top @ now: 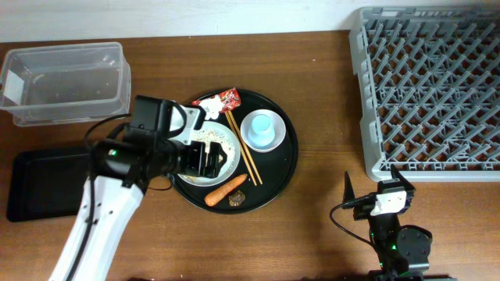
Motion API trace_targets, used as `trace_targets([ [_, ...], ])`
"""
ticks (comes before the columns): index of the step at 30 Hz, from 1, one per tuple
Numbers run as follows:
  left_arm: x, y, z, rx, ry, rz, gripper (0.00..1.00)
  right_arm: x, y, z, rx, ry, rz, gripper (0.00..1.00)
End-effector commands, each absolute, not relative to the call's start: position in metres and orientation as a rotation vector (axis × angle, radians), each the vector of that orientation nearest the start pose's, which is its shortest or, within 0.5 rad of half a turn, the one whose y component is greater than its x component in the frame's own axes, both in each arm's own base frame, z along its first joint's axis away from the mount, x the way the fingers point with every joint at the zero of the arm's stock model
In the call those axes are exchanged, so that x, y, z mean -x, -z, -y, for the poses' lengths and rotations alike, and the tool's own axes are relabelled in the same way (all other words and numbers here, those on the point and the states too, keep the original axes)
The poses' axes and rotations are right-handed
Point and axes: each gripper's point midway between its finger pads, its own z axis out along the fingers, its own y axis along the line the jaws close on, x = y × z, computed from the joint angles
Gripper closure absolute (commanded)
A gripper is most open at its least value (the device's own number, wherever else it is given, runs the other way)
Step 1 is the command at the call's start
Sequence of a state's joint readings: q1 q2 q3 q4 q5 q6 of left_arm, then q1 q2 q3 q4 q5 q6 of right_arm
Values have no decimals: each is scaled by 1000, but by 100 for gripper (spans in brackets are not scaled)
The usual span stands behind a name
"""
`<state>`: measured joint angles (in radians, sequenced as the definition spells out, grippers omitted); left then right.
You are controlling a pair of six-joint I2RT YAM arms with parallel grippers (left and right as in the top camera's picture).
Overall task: Sort waste into correct bins and load items into the dishwasher rack
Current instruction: 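Move the left gripper over the white plate of rice, then grasp the white plate's rim with the left gripper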
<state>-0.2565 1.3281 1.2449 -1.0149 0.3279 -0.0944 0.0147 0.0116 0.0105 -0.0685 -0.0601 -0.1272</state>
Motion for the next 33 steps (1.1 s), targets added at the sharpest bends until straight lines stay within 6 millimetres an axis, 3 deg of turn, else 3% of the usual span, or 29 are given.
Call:
trace_targets([
  [1, -297, -176, 130, -303, 493, -2750, 1, -246, -156, -12, 149, 43, -1639, 2],
  [9, -296, -136, 138, -335, 455, -2894, 1, -246, -156, -12, 149, 43, -1639, 2],
  [14, -310, -126, 133, -248, 140, -2867, 1, -246, -156, -12, 149, 43, -1639, 2],
  [22, -336, -109, 174, -351, 125, -2762, 2, -246, -156, -12, 149, 43, -1639, 2],
  [25, -338, -94, 191, -406, 101, -2755, 10, -246, -156, -12, 149, 43, -1639, 2],
  [26, -340, -89, 192, -418, 65, -2750, 19, -246, -156, -12, 149, 43, -1639, 2],
  [28, -344, -80, 192, -426, -13, -2738, 26, -246, -156, -12, 149, 43, -1639, 2],
  [33, -354, -60, 181, -329, -146, -2742, 28, -246, -156, -12, 149, 43, -1639, 2],
])
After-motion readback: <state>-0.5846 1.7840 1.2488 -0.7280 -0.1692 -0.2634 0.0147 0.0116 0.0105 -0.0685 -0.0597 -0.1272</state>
